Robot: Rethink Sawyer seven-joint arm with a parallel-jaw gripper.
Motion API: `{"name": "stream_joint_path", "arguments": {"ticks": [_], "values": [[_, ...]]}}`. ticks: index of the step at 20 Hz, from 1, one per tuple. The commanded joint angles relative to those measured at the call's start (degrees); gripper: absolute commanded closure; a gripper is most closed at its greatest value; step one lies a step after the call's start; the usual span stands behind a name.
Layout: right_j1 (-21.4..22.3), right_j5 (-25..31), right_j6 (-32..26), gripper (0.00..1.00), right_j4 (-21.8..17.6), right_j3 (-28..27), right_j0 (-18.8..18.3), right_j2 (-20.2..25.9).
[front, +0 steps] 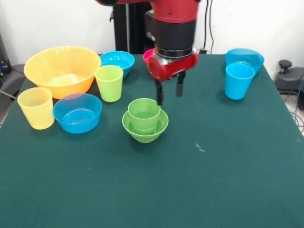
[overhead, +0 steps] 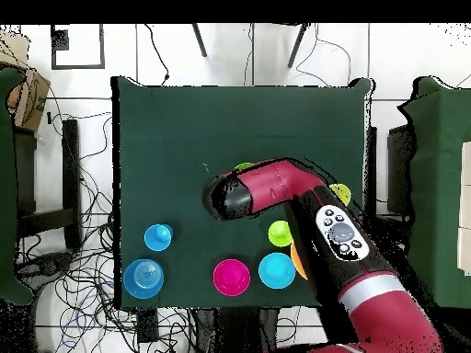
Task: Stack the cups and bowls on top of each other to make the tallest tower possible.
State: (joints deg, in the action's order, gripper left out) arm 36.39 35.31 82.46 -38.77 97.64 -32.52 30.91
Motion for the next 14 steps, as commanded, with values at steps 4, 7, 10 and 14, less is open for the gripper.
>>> {"name": "stream_joint_path", "arguments": {"ticks": [4, 7, 10, 14], "values": [[-0.3, 1.7, -10.7, 0.0, -3.1, 4.0, -3.1, 3.5], [0.1, 2.5, -12.4, 0.0, -3.3, 4.6, -4.6, 4.6], [-0.2, 2.4, -14.2, 0.0, -4.0, 5.3, -6.4, 5.8], [-0.6, 1.9, -13.5, 0.0, -5.1, 5.2, -6.4, 6.5]]}}
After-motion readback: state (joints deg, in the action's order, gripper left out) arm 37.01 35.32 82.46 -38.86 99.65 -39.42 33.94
